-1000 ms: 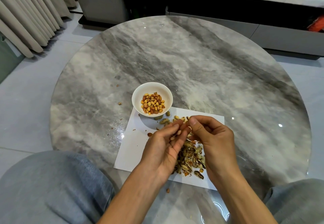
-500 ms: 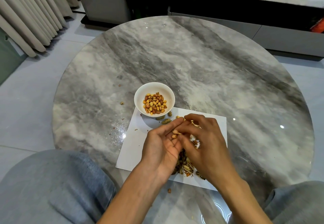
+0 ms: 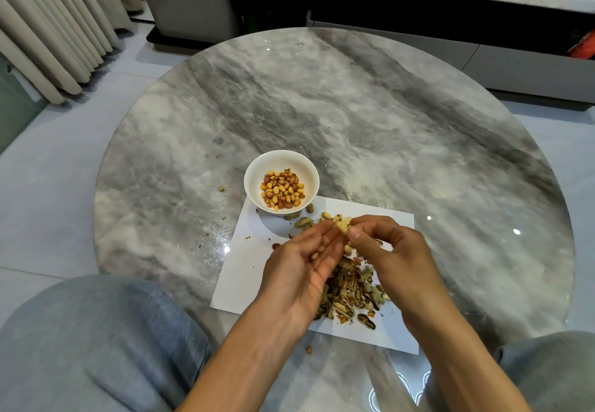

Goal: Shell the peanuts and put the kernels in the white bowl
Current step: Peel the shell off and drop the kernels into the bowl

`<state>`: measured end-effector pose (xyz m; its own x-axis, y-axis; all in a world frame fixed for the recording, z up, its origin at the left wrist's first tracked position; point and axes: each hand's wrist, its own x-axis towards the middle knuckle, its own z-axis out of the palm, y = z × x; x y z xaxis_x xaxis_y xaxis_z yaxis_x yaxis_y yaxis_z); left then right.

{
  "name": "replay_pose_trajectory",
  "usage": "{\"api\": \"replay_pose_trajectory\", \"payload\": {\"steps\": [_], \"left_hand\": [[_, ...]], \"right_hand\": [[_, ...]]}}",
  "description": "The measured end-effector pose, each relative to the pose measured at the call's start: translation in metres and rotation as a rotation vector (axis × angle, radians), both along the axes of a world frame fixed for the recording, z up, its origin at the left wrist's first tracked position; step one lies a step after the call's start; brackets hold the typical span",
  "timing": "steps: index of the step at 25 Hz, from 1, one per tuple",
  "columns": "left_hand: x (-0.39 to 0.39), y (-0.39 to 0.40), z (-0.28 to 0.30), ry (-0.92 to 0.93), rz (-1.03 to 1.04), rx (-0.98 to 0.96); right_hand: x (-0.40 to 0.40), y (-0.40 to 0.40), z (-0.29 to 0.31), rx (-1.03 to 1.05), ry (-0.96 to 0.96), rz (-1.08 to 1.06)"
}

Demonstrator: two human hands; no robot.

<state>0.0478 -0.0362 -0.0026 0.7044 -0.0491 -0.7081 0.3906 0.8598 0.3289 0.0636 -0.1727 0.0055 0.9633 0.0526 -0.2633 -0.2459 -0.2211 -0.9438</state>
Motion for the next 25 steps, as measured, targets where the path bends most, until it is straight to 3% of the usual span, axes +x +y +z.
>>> {"api": "replay_pose_trajectory", "payload": {"steps": [6, 10, 18, 22, 25], "left_hand": [[-0.002, 0.001, 0.003, -0.002, 0.010, 0.060], [-0.003, -0.001, 0.006, -0.016, 0.015, 0.071], [-0.003, -0.002, 0.002, -0.008, 0.003, 0.213], [-0.004, 0.000, 0.002, 0.010, 0.028, 0.094], [-0.004, 0.003, 0.006, -0.009, 0.028, -0.021]], "right_hand": [[0.004, -0.002, -0.008, -0.177, 0.133, -0.138], [0.003, -0.005, -0.008, -0.342, 0.050, -0.154], [-0.006, 0.005, -0.002, -0.211, -0.081, -0.140], [-0.013, 0.011, -0.002, -0.192, -0.148, -0.088], [-0.013, 0.008, 0.000, -0.281, -0.327, 0.000]]}}
